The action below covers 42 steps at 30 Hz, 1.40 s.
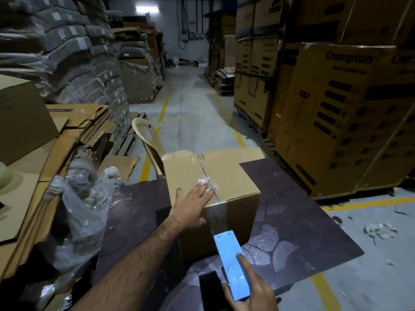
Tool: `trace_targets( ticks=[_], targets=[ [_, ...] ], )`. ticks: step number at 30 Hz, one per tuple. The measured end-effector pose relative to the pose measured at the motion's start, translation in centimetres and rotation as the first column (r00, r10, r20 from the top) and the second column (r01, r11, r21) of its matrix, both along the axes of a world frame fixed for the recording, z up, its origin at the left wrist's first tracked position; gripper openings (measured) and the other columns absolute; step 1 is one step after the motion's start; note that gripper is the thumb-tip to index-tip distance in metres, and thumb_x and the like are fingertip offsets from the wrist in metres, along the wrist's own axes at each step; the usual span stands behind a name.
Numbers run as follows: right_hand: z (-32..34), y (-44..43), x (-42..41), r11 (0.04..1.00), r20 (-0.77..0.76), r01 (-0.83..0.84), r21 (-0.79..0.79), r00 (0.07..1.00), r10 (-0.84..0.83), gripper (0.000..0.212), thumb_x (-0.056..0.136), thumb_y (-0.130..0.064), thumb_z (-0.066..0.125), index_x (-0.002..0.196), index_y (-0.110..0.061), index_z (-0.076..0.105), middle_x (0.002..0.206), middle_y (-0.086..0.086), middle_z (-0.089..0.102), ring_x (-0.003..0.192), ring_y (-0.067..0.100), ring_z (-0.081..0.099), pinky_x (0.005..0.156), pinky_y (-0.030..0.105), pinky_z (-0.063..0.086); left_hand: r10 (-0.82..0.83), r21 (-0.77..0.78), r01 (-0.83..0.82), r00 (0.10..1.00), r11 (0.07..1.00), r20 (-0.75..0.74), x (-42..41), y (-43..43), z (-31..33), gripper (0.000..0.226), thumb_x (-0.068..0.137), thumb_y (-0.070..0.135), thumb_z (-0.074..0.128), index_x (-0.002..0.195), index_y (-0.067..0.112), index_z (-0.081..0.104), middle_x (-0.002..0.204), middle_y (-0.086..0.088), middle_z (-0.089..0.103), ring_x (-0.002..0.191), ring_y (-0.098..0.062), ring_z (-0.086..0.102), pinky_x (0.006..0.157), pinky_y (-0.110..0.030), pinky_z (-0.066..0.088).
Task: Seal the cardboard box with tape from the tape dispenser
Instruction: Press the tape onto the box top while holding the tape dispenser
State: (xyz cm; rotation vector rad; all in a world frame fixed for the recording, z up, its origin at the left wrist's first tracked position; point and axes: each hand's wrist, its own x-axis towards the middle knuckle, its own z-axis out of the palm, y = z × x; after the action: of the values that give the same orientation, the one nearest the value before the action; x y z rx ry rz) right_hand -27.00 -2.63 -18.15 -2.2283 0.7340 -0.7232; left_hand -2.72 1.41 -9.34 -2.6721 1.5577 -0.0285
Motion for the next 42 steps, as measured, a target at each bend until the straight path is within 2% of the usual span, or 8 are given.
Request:
trace_targets(
  ticks=[3,7,12,19,24,30,38,42],
  targets=[
    [0.0,-0.3,1.0,0.999,-0.005,0.046,-0.008,0.999,-0.046,0.081,0.064,-0.090,0.032,0.136,-0.053,0.029,0.093,-0.025,0.061,0.063,-0.001,0.054,0.075,0.002,0.039,0.000,-0.002,0.000,1.000,1.000,0.008,0.2,0.0,-0.1,0.101,0.080,0.039,0.071,0.151,0.028,0.000,0.162,0.002,0.000,0.148,-0.017,0.002,0.111,-0.066,0.012],
    [0.5,-0.3,1.6,0.993,-0.046,0.011,0.114,0.999,-0.005,0.079,0.063,-0.058,0.076,0.133,-0.038,0.046,0.088,-0.013,0.063,0.069,0.008,0.056,0.074,0.006,0.043,0.002,0.016,-0.002,1.000,1.000,0.003,0.1,0.0,0.0,0.100,0.081,0.039,0.070,0.152,0.026,-0.001,0.162,0.001,-0.001,0.148,-0.018,0.001,0.111,-0.066,0.011],
    [0.5,-0.2,2.5,0.963,-0.013,0.111,0.247,0.994,-0.111,0.067,0.064,-0.042,0.083,0.123,-0.044,0.052,0.082,-0.008,0.062,0.075,0.009,0.062,0.071,0.010,0.048,0.002,0.026,-0.001,1.000,1.000,-0.008,0.0,0.1,0.3,0.100,0.082,0.039,0.069,0.152,0.025,-0.002,0.162,0.001,-0.003,0.148,-0.018,0.000,0.111,-0.066,0.009],
    [0.3,-0.1,2.1,0.773,-0.072,0.367,0.518,0.919,-0.388,0.036,0.055,-0.023,0.091,0.083,-0.031,0.070,0.093,0.004,0.070,0.080,0.020,0.057,0.080,0.020,0.042,0.031,0.026,-0.031,0.999,0.999,-0.011,0.3,0.2,0.3,0.102,0.082,0.039,0.069,0.152,0.023,-0.003,0.162,0.001,-0.004,0.148,-0.018,-0.001,0.111,-0.065,0.011],
    [1.3,-2.1,0.4,0.855,0.000,0.376,0.357,0.915,-0.403,0.046,0.058,-0.031,0.090,0.100,-0.030,0.071,0.087,0.008,0.070,0.080,0.025,0.064,0.073,0.024,0.048,0.028,0.030,-0.028,1.000,0.999,0.000,0.3,0.1,0.3,0.106,0.079,0.039,0.073,0.152,0.022,-0.003,0.162,0.000,-0.004,0.148,-0.018,0.001,0.112,-0.066,0.012],
    [1.4,-8.8,0.0,0.969,-0.172,0.247,-0.015,0.954,-0.246,0.069,0.067,-0.036,0.083,0.129,-0.027,0.054,0.081,0.009,0.069,0.073,0.026,0.065,0.056,0.030,0.046,0.019,0.050,-0.019,1.000,0.999,-0.006,0.1,0.1,0.6,0.115,0.073,0.042,0.077,0.152,0.021,-0.003,0.162,0.000,-0.005,0.148,-0.018,-0.002,0.112,-0.065,0.012],
    [-0.3,-16.7,3.6,0.962,-0.375,0.075,-0.261,0.911,-0.173,0.076,0.060,-0.028,0.078,0.131,-0.016,0.052,0.096,0.011,0.071,0.085,0.033,0.067,0.067,0.038,0.051,0.042,0.043,-0.043,0.999,0.998,0.020,-0.1,0.0,0.5,0.112,0.076,0.044,0.073,0.152,0.019,-0.006,0.162,0.001,-0.009,0.148,-0.016,-0.005,0.114,-0.060,0.009],
    [-2.0,-18.8,5.2,0.932,-0.540,-0.073,-0.355,0.830,-0.141,0.082,0.045,-0.028,0.086,0.122,-0.017,0.061,0.080,0.009,0.071,0.072,0.029,0.067,0.061,0.034,0.052,0.048,0.025,-0.049,0.999,0.998,0.024,-0.1,-0.1,0.4,0.111,0.077,0.045,0.072,0.152,0.020,-0.006,0.162,0.002,-0.007,0.148,-0.015,-0.004,0.114,-0.059,0.008]
  ],
)
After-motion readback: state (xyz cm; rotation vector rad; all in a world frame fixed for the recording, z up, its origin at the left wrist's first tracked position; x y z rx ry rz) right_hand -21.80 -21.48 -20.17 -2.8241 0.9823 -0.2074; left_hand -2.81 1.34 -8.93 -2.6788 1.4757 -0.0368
